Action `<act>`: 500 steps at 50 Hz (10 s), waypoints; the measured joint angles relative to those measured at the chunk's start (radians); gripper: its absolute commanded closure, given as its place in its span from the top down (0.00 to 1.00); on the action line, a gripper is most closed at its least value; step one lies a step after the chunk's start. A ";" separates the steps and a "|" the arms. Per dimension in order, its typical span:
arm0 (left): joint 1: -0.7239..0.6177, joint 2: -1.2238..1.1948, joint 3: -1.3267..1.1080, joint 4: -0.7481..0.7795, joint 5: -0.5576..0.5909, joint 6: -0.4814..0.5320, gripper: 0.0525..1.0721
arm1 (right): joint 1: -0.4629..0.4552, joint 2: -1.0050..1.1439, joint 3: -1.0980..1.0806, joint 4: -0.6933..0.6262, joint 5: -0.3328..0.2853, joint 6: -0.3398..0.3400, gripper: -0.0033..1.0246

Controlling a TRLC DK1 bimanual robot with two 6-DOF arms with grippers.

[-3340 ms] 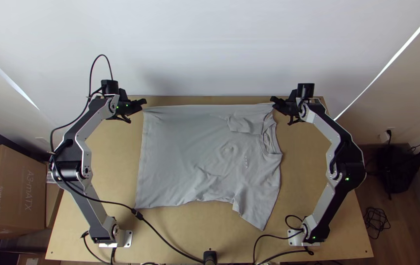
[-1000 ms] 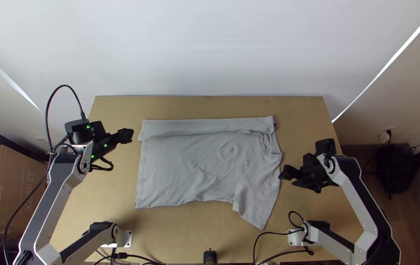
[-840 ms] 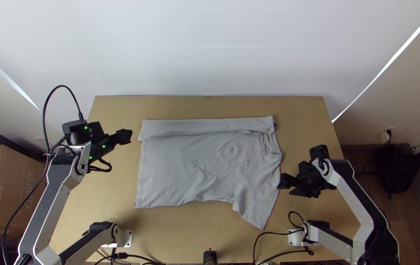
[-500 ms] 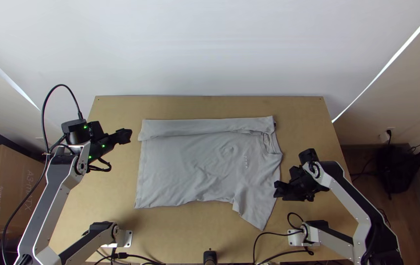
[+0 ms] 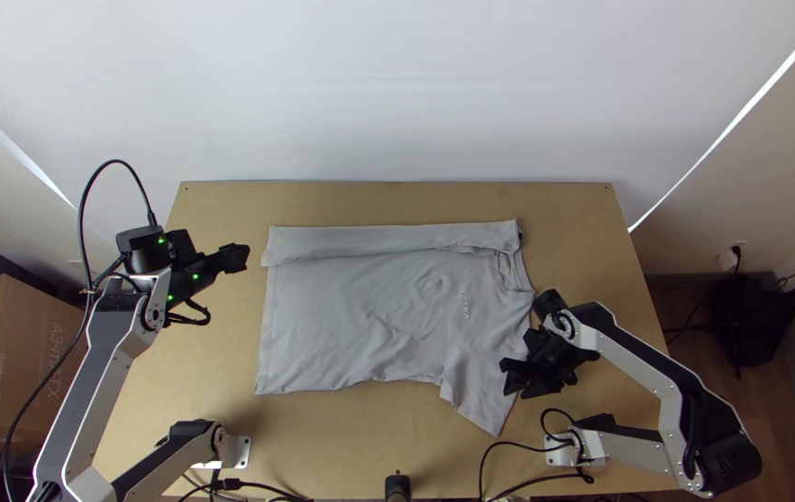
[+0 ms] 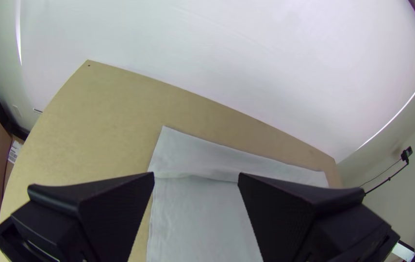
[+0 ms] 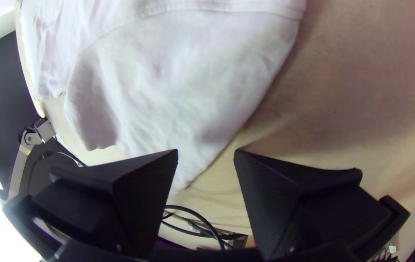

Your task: Fold the t-shirt

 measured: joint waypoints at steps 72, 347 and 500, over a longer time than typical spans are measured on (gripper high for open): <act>-0.394 0.114 -0.155 -0.844 -0.159 0.654 0.82 | 0.113 0.028 0.021 0.034 -0.031 0.023 0.02; 0.196 0.824 0.326 -0.050 0.468 0.444 0.95 | -0.457 0.327 1.085 0.099 -0.597 0.269 0.96; -0.643 1.257 1.280 -0.322 0.069 0.126 0.56 | -0.514 0.175 0.710 0.230 -0.598 0.262 0.96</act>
